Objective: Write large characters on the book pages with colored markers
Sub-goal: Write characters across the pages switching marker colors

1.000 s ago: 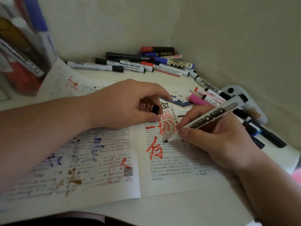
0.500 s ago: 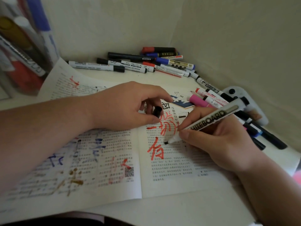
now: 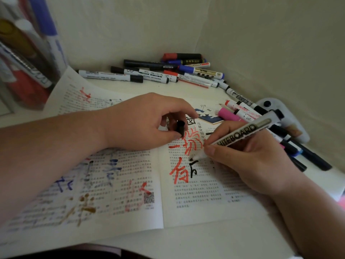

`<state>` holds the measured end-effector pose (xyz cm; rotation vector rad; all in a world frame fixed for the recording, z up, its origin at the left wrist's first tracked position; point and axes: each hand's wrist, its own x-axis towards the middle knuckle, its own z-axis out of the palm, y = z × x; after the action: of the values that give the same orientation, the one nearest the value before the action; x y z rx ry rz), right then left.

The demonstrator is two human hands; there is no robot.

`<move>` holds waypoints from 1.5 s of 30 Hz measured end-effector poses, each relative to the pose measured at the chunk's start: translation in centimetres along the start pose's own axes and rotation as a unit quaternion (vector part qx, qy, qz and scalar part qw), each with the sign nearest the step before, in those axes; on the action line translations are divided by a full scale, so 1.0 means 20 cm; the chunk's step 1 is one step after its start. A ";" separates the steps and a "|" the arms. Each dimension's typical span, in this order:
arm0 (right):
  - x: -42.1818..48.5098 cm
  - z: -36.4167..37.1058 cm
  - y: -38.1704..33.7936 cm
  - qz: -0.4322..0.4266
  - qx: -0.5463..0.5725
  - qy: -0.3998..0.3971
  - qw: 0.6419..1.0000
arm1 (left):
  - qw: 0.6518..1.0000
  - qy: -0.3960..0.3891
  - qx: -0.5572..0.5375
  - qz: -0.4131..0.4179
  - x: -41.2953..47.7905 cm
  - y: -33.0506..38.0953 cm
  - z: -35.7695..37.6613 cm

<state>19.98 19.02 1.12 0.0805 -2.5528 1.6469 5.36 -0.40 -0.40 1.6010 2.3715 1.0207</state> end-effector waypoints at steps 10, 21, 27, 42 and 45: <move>0.01 0.00 0.01 0.042 0.037 0.024 0.998 | 1.000 0.020 -0.002 0.014 0.00 -0.01 0.01; 0.01 0.01 0.01 0.016 -0.022 0.054 0.998 | 0.999 0.038 0.009 0.005 0.00 -0.01 0.01; 0.03 -0.05 0.05 0.029 0.045 0.108 0.993 | 0.999 0.050 0.000 0.010 0.00 0.00 0.00; 0.01 -0.05 0.06 -0.050 0.141 0.119 0.982 | 0.997 0.054 0.014 0.054 0.02 0.00 0.00; 0.01 -0.05 0.04 -0.034 0.191 0.135 0.972 | 0.998 0.052 -0.005 0.047 0.02 0.01 0.00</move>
<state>19.84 20.29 0.83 -0.0247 -1.9935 1.9475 5.36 -0.11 -0.14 1.7112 2.3720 1.1591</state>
